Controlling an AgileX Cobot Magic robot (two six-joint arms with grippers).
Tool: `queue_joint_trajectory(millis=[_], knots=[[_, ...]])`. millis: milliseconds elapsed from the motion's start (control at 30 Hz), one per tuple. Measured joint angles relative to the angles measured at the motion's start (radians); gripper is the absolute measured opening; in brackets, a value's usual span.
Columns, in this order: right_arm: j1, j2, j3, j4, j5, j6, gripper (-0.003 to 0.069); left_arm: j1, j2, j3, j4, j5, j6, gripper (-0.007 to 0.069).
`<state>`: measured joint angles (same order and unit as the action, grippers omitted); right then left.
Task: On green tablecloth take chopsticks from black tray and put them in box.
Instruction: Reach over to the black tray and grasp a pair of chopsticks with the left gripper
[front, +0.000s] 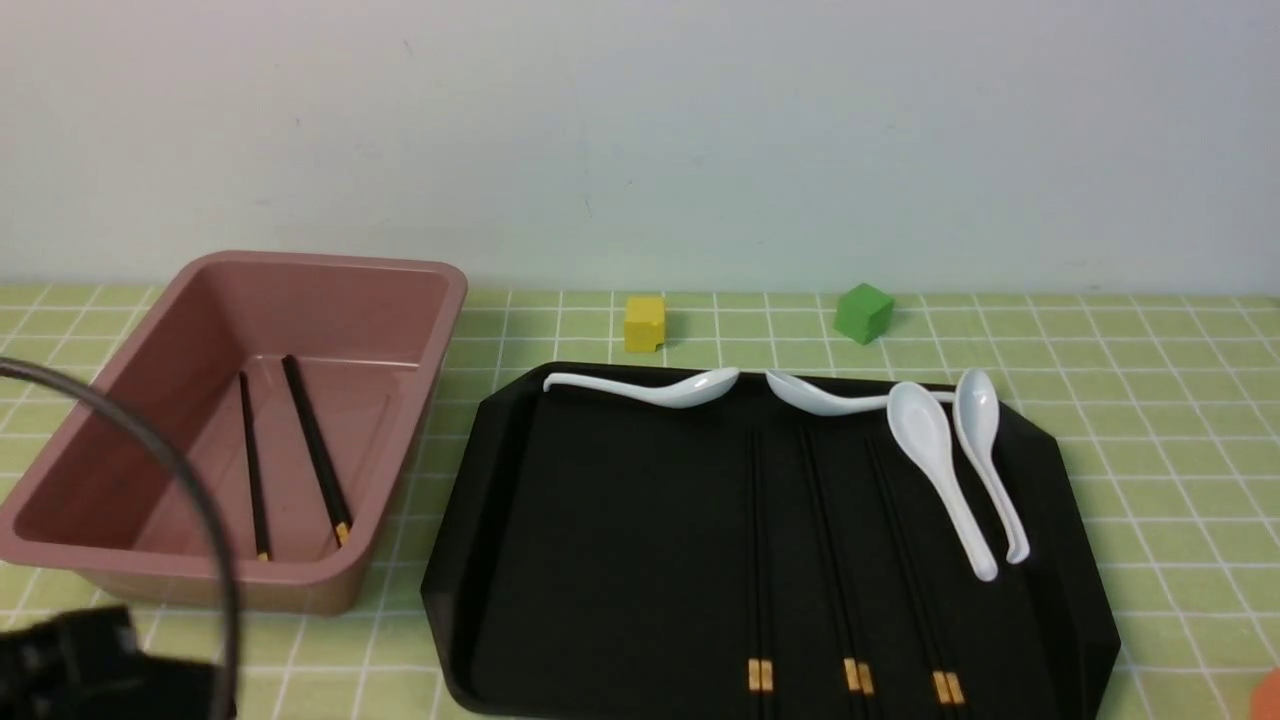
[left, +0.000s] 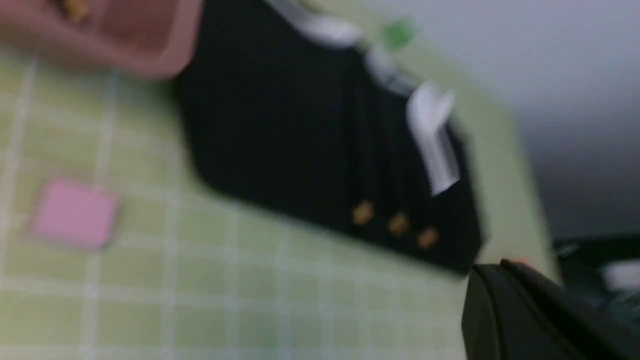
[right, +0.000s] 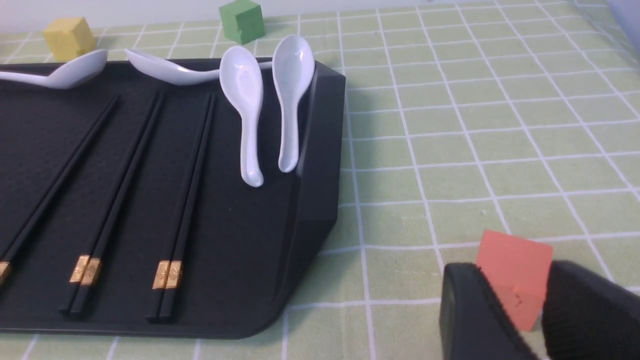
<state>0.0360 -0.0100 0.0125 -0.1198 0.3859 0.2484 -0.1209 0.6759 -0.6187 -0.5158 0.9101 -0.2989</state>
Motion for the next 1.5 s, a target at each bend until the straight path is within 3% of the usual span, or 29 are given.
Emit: queue_joint_trajectory(millis=[67,200,267,367,467,500,567,600,767,867,1000,1200,1500], knots=[[0.0,0.0,0.0,0.0,0.0,0.0,0.0239,0.0,0.194,-0.072,0.114,0.149,0.009,-0.0013],[0.0,0.0,0.0,0.0,0.0,0.0,0.0239,-0.009,0.406,-0.165,0.113,0.212,0.026,-0.0013],[0.0,0.0,0.0,0.0,0.0,0.0,0.0239,-0.053,0.483,-0.204,0.085,0.211,0.03,-0.0013],[0.0,0.0,0.0,0.0,0.0,0.0,0.0239,-0.211,0.614,-0.274,0.085,0.176,-0.002,-0.0013],[0.0,0.0,0.0,0.0,0.0,0.0,0.0239,-0.33,0.702,-0.346,0.13,0.113,-0.089,-0.0013],[0.0,0.0,0.0,0.0,0.0,0.0,0.0239,-0.414,0.774,-0.405,0.185,0.072,-0.179,-0.0011],[0.0,0.0,0.0,0.0,0.0,0.0,0.0239,-0.457,0.823,-0.456,0.223,0.048,-0.241,-0.0001],[0.0,0.0,0.0,0.0,0.0,0.0,0.0239,-0.523,0.889,-0.537,0.296,0.031,-0.316,0.0026],[0.0,0.0,0.0,0.0,0.0,0.0,0.0239,-0.636,1.081,-0.734,0.44,0.038,-0.498,0.0171],[0.0,0.0,0.0,0.0,0.0,0.0,0.0239,-0.662,1.193,-0.857,0.473,0.077,-0.548,0.0271],[0.0,0.0,0.0,0.0,0.0,0.0,0.0239,-0.664,1.322,-1.016,0.478,0.147,-0.568,0.0334],[0.0,0.0,0.0,0.0,0.0,0.0,0.0239,-0.664,1.487,-1.218,0.482,0.2,-0.594,0.0345],[0.0,0.0,0.0,0.0,0.0,0.0,0.0239,-0.664,1.629,-1.355,0.51,0.244,-0.56,0.0345]])
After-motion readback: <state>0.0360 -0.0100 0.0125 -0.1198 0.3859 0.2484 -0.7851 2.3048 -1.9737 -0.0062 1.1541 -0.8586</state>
